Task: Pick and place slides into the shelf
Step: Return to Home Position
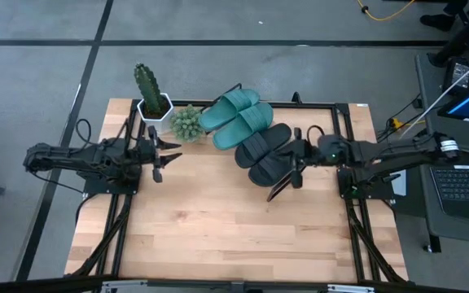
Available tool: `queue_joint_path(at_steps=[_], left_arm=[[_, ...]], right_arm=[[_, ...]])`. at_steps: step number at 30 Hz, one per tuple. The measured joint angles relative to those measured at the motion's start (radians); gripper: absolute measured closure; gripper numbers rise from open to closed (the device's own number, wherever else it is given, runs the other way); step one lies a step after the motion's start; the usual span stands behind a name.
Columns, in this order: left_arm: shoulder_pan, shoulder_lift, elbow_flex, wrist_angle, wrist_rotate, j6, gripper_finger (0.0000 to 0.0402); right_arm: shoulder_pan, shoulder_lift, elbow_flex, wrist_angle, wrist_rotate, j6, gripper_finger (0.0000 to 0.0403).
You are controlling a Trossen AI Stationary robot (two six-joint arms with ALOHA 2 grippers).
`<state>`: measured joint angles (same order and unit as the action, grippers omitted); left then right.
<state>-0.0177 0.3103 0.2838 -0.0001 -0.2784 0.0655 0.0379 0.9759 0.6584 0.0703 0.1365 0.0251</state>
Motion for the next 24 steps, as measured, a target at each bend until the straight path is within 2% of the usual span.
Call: queue_joint_path(at_steps=[5,9,24], left_arm=[[0.0,-0.078,-0.01,-0.006,0.001,0.023,0.0283],[0.0,-0.144,-0.015,-0.04,0.002,0.016,0.0283],[0.0,-0.287,-0.196,0.025,0.005,0.024,0.0283]], right_arm=[[0.021,-0.057,-0.123,0.151,0.0,0.037,0.0395],[0.026,-0.082,-0.185,0.181,0.001,0.054,0.0388],[0.027,-0.089,-0.206,0.211,0.001,0.015,0.0377]])
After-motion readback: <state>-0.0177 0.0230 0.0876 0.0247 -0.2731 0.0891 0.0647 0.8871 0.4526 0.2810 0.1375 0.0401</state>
